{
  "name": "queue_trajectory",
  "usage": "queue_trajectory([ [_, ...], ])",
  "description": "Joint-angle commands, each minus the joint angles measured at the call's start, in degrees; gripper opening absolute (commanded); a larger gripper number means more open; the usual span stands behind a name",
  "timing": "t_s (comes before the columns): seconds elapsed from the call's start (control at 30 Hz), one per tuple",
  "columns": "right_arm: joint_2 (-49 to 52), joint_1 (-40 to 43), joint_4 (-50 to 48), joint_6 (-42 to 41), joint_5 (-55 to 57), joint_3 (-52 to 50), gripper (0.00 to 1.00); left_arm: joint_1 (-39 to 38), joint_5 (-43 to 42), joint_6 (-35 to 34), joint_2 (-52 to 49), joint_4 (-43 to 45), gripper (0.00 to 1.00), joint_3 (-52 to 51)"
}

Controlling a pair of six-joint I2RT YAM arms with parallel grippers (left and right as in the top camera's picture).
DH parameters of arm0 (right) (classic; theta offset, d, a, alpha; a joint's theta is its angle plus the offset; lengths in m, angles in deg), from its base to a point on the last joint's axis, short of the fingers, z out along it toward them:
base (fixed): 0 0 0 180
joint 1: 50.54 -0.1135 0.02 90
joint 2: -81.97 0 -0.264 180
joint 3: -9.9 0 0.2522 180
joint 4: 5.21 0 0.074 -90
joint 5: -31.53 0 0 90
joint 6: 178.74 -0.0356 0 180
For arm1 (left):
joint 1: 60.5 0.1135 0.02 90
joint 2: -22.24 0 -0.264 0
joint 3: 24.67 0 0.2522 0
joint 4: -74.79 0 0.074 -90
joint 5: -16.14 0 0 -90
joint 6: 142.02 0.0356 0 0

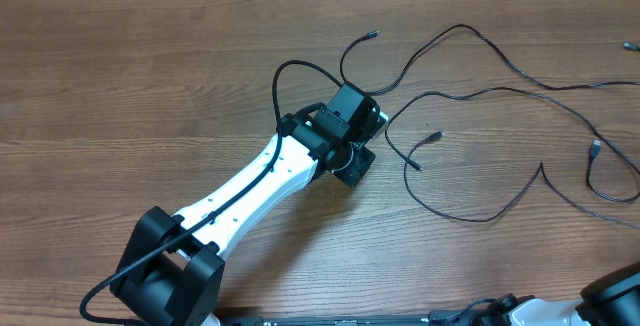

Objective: Untangle cables

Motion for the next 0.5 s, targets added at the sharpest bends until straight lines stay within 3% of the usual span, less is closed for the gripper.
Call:
queue_trajectory([
  [0.0,0.11,0.07,-0.66,0.0,-1.29,1.16,0.09,-0.52,-2.51,-1.22,-0.26,0.33,0.04,-0.42],
  [0.17,0.11,0.07,-0.59,-0.04,-3.61,1.16,0.1,-0.52,-2.51,-1.2,-0.26,0.02,0.04,-0.42],
  [0.27,0.15,0.13,-0.81,-0.22,-3.56,1.16,0.41,-0.52,-2.51,-1.2,-0.26,-0.17,0.04,-0.42],
  [0.3,0.15,0.13,-0.81,-0.26,-3.58,1.16,0.65,-0.52,-2.54,-1.22,-0.26,-0.17,0.04,-0.42],
  [0.37,0.15,0.13,-0.57,-1.42,-3.56,1.16,0.91,-0.52,-2.56,-1.22,-0.26,-0.2,0.04,-0.42],
  [0.4,0.15,0.13,-0.31,-2.86,-3.58,1.16,1.0,-0.52,-2.56,-1.22,-0.26,-0.24,0.04,-0.42],
  [0.47,0.15,0.13,0.33,-4.98,-3.63,1.16,1.0,-0.52,-2.56,-1.22,-0.26,-0.59,0.04,-0.42],
])
